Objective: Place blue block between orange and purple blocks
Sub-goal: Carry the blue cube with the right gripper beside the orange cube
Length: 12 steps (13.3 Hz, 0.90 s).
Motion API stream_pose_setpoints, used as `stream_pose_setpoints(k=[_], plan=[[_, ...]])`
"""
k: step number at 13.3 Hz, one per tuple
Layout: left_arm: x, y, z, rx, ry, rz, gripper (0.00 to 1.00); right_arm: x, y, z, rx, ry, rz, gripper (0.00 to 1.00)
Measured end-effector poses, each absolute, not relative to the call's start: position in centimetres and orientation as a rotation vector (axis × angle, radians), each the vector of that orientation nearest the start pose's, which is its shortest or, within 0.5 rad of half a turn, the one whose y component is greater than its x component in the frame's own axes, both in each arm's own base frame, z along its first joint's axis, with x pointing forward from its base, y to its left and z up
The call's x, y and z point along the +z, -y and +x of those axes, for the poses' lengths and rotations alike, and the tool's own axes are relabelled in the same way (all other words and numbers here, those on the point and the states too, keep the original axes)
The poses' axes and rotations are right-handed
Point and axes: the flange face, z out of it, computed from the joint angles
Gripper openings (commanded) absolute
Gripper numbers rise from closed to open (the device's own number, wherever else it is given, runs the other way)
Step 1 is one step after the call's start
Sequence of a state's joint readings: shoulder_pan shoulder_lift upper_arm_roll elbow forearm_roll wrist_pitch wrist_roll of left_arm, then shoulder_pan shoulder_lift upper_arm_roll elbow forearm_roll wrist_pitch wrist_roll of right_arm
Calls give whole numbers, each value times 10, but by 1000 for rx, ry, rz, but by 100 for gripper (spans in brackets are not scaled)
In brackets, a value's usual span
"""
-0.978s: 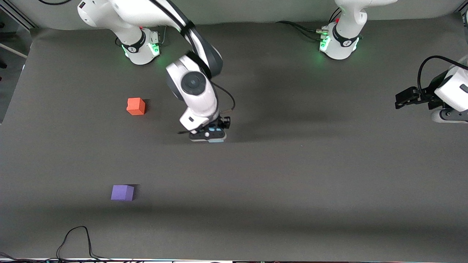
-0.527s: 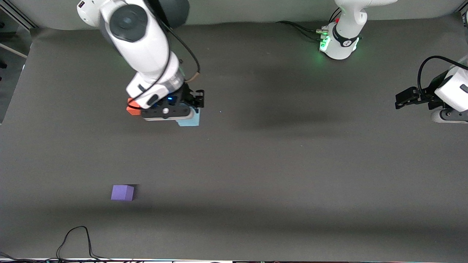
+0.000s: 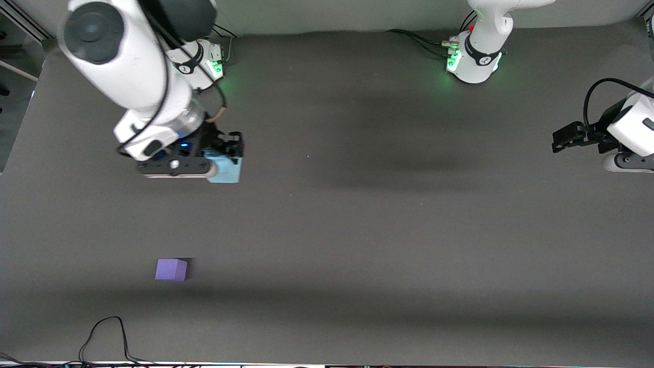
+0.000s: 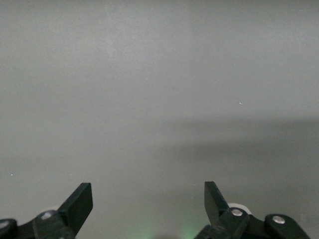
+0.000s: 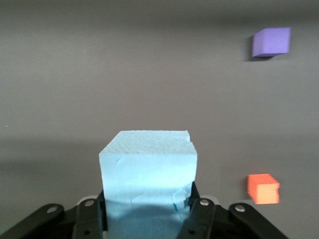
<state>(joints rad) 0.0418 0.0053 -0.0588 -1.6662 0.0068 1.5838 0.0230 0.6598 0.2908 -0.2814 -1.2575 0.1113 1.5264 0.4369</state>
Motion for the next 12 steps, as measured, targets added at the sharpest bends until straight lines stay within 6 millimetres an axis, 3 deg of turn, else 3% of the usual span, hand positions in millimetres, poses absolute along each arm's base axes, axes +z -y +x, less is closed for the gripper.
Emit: stream_pose_setpoints(k=[2,5,8,10,12], plan=[[578,9,553,138,-63,-3132,100,606,-220,590,47,-48,-3116,4],[578,9,553,138,-63,-3132,100,604,-123,611,118,-39,-3078,4],[577,9,553,139,-52,-3132,100,604,-44,608,156,-59,-3030,4],[577,9,553,139,-49,-3132,100,599,-12,596,183,-31,-3022,4],[577,9,553,139,-44,-3132,100,587,-8,585,205,-38,-3021,4]])
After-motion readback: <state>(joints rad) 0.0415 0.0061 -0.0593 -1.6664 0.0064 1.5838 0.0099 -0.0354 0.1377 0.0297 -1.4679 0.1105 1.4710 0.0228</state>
